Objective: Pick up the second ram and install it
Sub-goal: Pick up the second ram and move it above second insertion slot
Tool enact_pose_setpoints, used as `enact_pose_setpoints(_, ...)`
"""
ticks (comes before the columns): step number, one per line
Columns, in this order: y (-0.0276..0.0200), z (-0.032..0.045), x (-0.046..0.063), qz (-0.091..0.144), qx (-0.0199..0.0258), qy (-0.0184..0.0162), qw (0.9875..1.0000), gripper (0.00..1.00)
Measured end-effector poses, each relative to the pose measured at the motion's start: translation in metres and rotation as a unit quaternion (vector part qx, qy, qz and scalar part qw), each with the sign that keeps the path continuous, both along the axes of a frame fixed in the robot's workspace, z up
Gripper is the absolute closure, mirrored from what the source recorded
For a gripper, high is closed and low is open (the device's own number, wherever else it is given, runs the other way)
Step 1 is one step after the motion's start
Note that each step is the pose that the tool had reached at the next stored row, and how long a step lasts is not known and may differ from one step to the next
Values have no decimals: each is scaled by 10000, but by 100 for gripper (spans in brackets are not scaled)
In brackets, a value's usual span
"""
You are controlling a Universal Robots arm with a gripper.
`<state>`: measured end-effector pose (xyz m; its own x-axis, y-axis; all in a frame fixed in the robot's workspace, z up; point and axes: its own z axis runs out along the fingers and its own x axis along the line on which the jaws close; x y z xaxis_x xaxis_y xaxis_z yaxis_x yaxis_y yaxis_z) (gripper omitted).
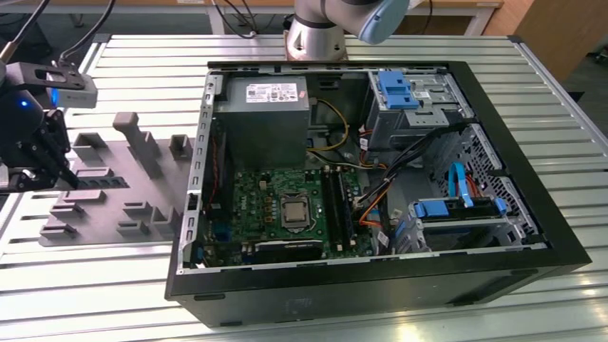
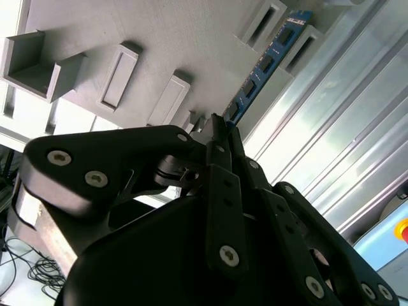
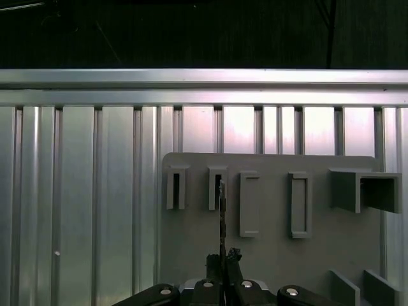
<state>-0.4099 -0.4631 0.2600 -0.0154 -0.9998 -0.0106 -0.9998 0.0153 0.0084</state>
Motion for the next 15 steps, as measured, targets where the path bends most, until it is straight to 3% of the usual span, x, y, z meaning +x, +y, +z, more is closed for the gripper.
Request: enact_pose_setpoints(15, 0, 249, 0, 0, 0, 0, 10000, 86)
